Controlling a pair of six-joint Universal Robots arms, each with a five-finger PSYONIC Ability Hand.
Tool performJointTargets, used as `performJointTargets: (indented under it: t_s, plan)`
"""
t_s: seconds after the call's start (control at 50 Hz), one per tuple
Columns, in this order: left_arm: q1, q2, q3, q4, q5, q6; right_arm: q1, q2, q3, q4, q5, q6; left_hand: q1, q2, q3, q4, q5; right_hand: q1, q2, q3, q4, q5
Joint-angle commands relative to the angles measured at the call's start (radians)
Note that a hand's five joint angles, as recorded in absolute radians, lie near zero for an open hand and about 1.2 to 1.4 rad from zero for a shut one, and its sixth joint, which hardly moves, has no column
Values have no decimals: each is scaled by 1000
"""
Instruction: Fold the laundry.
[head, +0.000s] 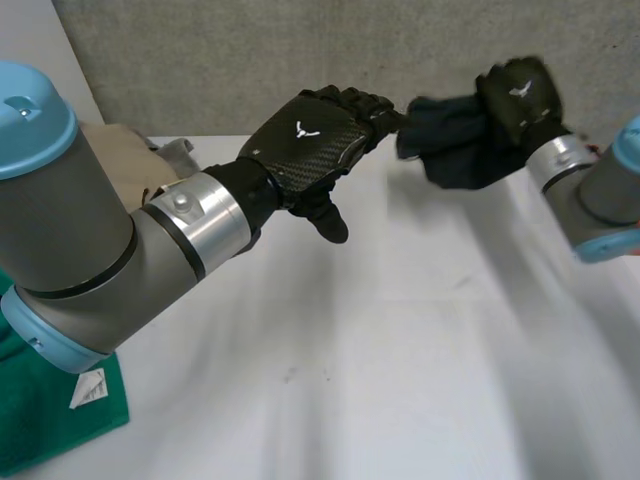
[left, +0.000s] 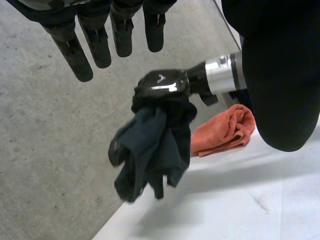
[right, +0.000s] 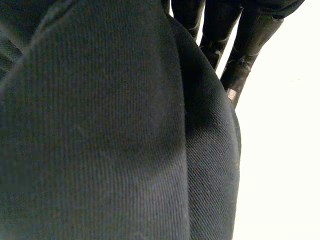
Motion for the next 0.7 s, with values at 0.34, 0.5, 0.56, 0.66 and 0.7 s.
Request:
performJointTargets:
  t_s: [0.34, 0.5, 0.56, 0.66, 0.7]
  plan:
    - [-9, -3, 6, 3, -3, 0, -433, 207, -158, -316, -359, 349, 21, 9, 9, 12, -4, 496, 237, 237, 221, 357]
    - [-10, -12, -1, 3, -9, 2, -559, 265, -82, -471, -442, 403, 24, 12, 12, 15, -1, 496, 237, 237, 221, 357]
    - [-10, -14, -3, 3, -9, 2, -598, 290, -75, -496, -467, 415, 24, 12, 12, 15, -1, 496, 237, 237, 221, 357]
    - [-10, -18, -3, 1, -11, 2, -628, 317, -57, -504, -514, 418, 30, 18, 18, 21, 5, 496, 237, 237, 221, 357]
    - [-10, -18, -3, 1, -11, 2, -633, 321, -43, -507, -533, 418, 30, 18, 18, 21, 5, 496, 237, 237, 221, 357]
